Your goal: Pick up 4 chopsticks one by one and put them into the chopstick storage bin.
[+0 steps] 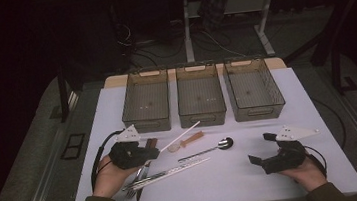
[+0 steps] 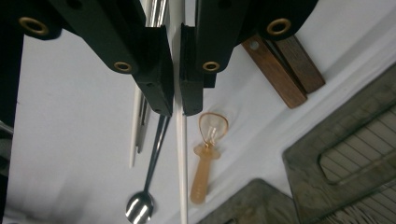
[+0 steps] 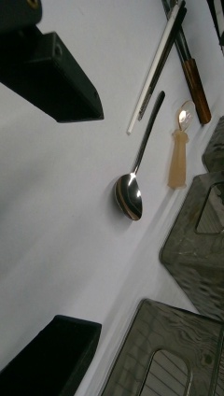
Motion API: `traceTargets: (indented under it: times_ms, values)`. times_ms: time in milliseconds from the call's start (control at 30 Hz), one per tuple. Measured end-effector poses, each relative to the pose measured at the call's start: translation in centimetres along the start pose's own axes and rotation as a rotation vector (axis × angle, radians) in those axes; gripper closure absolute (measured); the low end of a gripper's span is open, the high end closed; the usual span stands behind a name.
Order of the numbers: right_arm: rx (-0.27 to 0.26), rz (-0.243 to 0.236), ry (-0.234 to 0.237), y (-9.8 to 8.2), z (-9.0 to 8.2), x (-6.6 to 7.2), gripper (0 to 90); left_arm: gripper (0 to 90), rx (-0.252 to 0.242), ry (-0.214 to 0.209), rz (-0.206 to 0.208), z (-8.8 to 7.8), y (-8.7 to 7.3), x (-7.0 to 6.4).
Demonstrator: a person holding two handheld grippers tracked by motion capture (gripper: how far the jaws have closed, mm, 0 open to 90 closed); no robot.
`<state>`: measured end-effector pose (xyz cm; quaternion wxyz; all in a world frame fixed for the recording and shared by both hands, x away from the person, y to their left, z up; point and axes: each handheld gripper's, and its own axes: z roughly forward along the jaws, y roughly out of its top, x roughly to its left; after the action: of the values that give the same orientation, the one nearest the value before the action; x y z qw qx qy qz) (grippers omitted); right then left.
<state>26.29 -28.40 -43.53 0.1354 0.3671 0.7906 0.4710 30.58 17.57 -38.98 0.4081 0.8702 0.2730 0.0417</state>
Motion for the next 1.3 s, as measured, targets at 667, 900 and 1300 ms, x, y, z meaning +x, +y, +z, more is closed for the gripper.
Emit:
traceTargets:
  times_ms: [667, 900, 1300]
  values:
    - [-0.001, 0.004, -0.006, -0.1, -0.1, 0.0, 0.4, 83.6, -0.049, 0.07, -0.059, 0.0, 2.2, 2.2]
    - [-0.005, 0.007, -0.008, 0.0, 0.0, -0.1, 0.4, 83.5, -0.056, 0.086, -0.068, 0.1, 2.9, 2.7]
    - [-0.009, 0.007, -0.004, 0.0, -0.1, -0.1, 0.4, 83.6, -0.056, 0.118, -0.085, 0.5, 5.1, 4.3]
